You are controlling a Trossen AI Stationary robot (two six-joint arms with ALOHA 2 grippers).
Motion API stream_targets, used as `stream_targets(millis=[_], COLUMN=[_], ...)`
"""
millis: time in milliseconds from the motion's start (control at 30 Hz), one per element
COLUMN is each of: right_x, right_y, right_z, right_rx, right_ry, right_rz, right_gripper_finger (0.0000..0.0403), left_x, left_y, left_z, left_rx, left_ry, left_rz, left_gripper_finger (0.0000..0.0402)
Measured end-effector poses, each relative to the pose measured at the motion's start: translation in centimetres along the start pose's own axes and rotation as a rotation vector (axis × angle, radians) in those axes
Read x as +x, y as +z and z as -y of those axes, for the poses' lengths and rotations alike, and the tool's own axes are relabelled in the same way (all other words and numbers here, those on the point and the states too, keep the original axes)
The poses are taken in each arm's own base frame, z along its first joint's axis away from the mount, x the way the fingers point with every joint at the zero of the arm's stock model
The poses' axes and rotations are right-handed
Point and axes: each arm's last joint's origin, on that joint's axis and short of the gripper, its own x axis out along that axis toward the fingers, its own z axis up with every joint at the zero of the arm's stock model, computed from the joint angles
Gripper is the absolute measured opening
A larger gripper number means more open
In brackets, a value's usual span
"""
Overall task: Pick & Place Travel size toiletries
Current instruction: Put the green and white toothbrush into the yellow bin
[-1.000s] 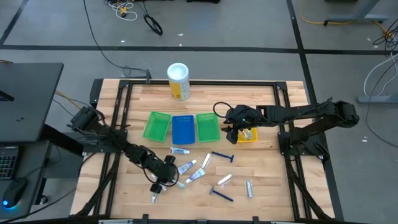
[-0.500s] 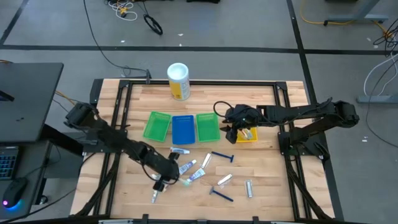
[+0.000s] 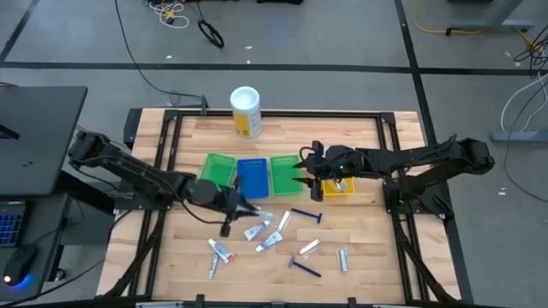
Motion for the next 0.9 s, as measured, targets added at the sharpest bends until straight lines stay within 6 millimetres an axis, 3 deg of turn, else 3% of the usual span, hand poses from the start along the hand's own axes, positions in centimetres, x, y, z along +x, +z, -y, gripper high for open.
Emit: stream_targets(millis=[433,633,767,900], right_x=[-0.5,-1.9,-2.0,-0.2], right_y=[0.5,1.0,2.2,2.7], right_z=[-3.5,-4.7,-4.5,-3.9], right_rx=[-0.155,-0.216,-0.151,-0.11], right_ry=[-0.02,-0.117,-0.149,-0.025], right_rz=[0.034,0.068,0.2,0.386], right_gripper_finger=[0.0192,0.0192,0.0192,0.0192], left_x=[0.0,-0.3,-0.6,-0.9], left_y=[2.2,3.2,3.8,4.3], left_z=[-3.8,-4.6,-5.4,-6.0], left_rx=[0.077,0.12,0.109,0.094], left_ry=[0.128,0.121,0.151,0.162], left_rz=[0.232,0.344,0.415,0.475], left_gripper_finger=[0.0036,0.0039,0.0035,0.0041])
